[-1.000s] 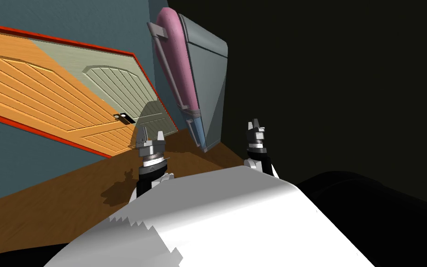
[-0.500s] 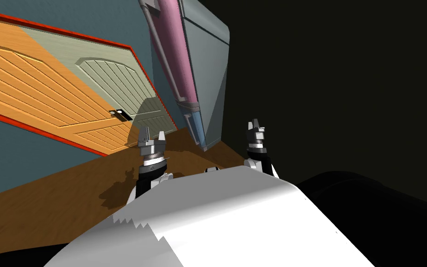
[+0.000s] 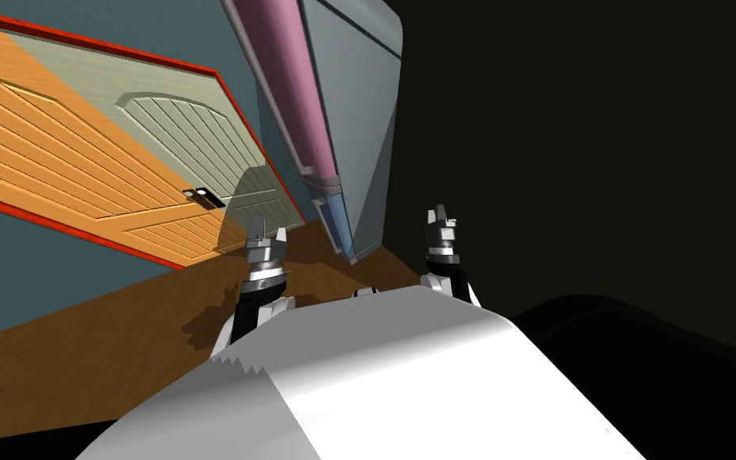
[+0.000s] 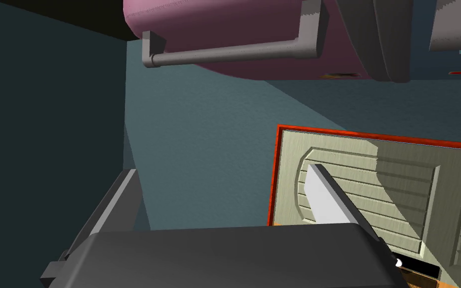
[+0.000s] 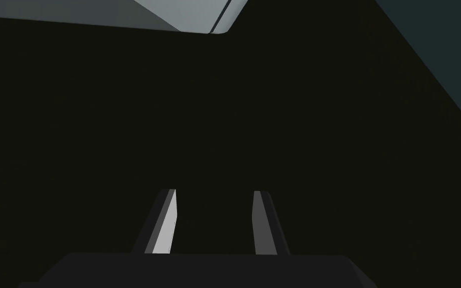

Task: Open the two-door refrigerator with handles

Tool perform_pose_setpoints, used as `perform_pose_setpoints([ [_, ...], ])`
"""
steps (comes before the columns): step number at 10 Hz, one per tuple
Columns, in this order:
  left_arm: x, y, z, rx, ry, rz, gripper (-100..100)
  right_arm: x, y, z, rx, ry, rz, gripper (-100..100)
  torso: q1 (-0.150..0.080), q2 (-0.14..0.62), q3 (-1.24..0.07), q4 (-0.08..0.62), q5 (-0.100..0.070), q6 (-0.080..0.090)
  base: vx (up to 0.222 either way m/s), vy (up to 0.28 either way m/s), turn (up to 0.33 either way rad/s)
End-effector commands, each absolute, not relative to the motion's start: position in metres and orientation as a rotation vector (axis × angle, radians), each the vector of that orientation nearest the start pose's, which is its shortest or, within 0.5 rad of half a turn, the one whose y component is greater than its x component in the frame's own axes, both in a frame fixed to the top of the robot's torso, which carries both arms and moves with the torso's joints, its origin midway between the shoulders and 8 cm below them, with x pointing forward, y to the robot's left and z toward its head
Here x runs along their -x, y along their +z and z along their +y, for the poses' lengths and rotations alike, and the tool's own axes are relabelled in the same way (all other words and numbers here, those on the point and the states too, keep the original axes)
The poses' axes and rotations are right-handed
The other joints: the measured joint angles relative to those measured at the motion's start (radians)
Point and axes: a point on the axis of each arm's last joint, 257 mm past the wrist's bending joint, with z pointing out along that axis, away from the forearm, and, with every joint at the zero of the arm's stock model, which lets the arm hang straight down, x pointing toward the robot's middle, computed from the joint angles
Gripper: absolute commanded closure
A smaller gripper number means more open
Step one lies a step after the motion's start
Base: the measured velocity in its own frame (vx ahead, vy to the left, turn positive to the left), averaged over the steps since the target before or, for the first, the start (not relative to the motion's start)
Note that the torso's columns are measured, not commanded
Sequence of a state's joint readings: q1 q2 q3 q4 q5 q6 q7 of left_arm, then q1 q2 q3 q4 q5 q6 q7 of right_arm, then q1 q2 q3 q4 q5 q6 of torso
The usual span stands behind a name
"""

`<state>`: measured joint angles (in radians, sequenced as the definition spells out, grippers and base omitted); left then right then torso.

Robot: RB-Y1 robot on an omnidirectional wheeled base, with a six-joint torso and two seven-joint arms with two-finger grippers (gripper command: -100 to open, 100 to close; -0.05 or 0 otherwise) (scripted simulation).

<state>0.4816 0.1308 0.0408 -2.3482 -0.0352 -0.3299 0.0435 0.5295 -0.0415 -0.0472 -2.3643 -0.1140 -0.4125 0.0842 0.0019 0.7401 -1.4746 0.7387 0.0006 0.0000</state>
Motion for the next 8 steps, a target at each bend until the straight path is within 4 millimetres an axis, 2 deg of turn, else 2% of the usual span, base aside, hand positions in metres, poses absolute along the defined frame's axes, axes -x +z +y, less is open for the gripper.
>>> perform_pose_setpoints([
  [1,-0.368,0.019,0.284,0.661,-1.229,0.811,-100,-0.335,0.038,-0.303,-0.681,1.24,0.622,0,0.0,0.0,0.0,0.0,0.0,0.0,0.141,-0.063,0.046],
  [8,-0.39,-0.006,0.306,0.772,-1.162,0.862,-100,-0.335,0.038,-0.303,-0.681,1.24,0.621,0,-0.001,-0.002,-0.001,-0.001,0.0,0.0,0.128,-0.055,0.042],
])
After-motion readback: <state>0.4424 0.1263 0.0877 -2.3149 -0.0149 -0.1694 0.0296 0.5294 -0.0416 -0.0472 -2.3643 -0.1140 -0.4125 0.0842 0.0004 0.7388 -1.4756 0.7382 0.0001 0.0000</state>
